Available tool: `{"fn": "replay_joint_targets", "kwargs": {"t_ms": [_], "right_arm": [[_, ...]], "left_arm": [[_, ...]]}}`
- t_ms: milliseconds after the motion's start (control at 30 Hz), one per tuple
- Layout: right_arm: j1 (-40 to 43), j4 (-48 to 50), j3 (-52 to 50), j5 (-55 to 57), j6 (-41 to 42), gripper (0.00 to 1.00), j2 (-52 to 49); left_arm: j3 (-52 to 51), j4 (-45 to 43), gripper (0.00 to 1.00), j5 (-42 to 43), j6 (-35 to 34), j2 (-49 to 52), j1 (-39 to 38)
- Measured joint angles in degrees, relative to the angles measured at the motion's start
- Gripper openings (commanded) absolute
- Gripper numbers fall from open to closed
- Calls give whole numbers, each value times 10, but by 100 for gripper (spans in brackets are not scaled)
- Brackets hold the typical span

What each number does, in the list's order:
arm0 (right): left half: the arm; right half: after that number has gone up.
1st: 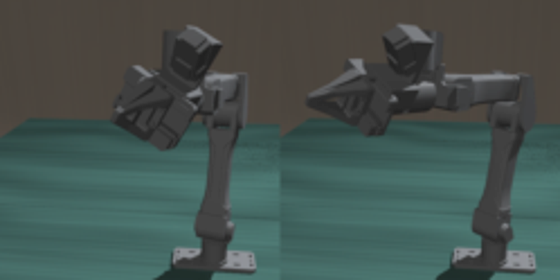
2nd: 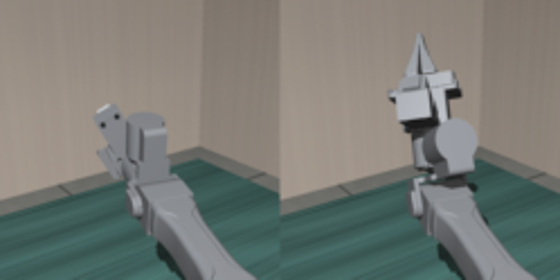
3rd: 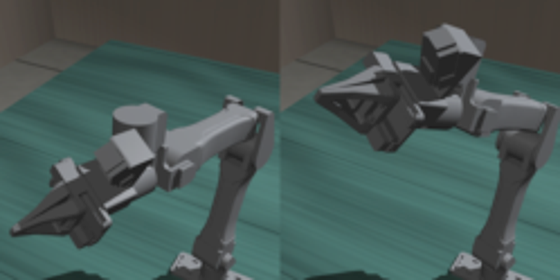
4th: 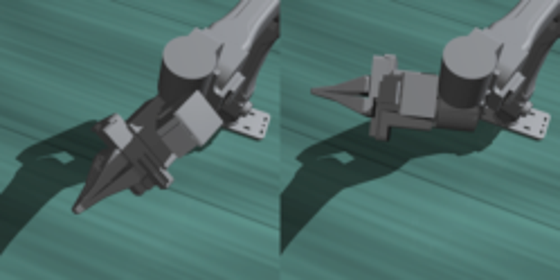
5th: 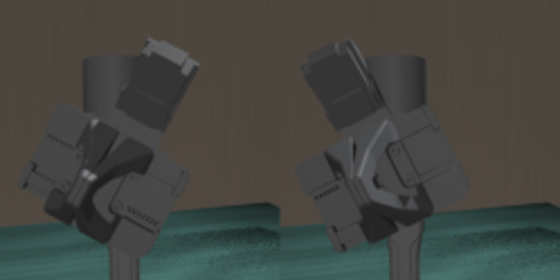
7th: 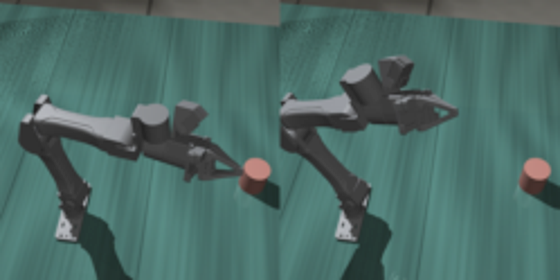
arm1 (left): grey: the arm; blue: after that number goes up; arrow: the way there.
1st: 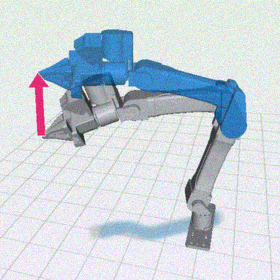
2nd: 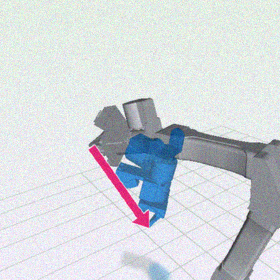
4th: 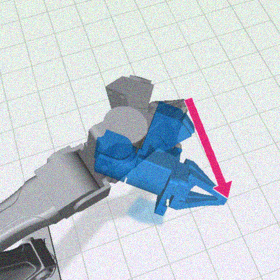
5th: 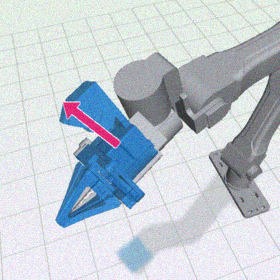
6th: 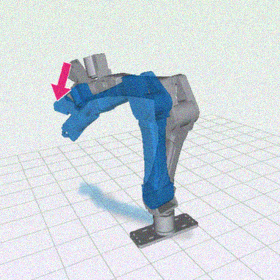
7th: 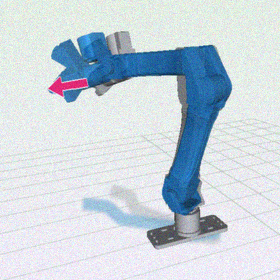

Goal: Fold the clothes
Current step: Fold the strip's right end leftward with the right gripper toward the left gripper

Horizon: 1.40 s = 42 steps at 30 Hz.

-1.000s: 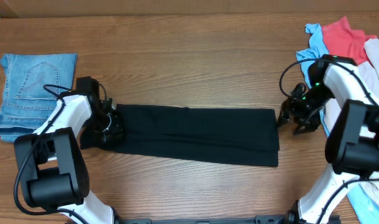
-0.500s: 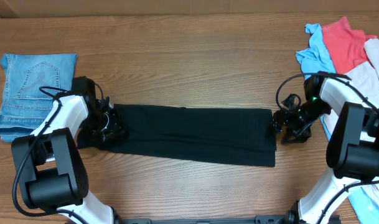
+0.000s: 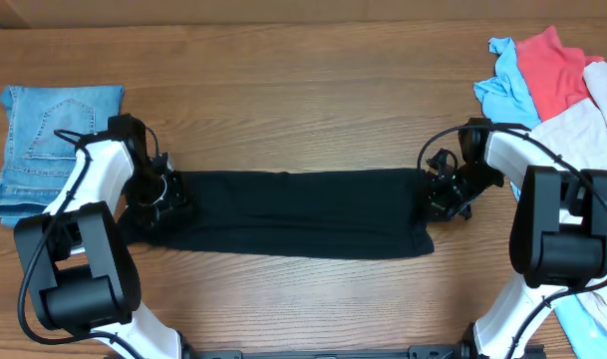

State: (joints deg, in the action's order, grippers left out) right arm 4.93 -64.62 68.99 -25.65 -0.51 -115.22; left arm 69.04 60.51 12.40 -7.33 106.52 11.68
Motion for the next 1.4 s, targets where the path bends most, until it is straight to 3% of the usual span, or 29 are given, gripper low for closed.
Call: {"fn": "replay_joint_targets", "kwargs": {"t_ms": [133, 467, 700, 1000, 1400], "right_arm": [[27, -36, 39, 54, 18, 4, 0], [92, -153, 249, 140, 32, 4, 12], [-26, -169, 264, 156, 37, 4, 16], [-220, -110, 256, 156, 59, 4, 16], [-350, -38, 234, 156, 65, 8, -47]], "left_arm": [[15, 21, 58, 0, 0, 0, 0], [16, 51, 59, -2, 0, 0, 0], [16, 56, 59, -2, 0, 0, 0], [16, 56, 59, -2, 0, 0, 0], [16, 56, 59, -2, 0, 0, 0]]}}
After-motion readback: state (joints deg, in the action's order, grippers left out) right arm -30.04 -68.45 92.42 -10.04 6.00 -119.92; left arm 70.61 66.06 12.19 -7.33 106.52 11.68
